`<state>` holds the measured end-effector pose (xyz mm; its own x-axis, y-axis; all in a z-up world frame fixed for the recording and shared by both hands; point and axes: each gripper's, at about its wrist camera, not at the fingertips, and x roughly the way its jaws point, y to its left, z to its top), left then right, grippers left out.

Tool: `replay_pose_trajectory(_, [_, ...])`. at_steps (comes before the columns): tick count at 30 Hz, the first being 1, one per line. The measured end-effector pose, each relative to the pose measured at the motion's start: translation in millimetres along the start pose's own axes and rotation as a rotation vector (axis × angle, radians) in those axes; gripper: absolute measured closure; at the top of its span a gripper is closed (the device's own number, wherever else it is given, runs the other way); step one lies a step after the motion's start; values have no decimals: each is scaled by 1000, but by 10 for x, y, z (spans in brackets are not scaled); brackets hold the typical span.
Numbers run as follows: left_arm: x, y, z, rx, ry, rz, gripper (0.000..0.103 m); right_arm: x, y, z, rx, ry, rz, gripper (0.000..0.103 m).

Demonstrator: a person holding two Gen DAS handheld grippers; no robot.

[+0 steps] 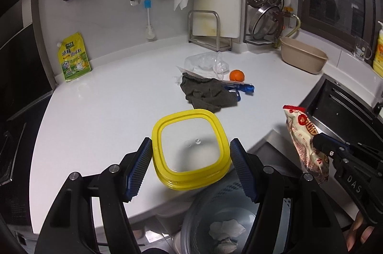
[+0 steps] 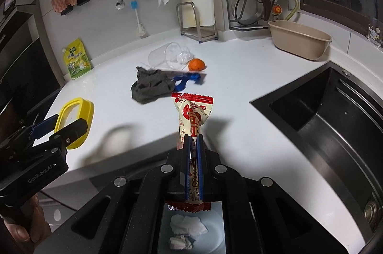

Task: Collect trash
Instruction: 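Carry lid and wrapper over the trash bin and open both tools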

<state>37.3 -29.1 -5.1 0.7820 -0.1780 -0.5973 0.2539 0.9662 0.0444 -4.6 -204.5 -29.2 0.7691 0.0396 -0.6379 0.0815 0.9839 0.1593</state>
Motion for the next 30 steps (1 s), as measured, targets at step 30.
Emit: replay_pose_trajectory(30, [-275, -308, -805, 2, 93, -47, 38, -345, 61, -956, -7, 84, 20, 98])
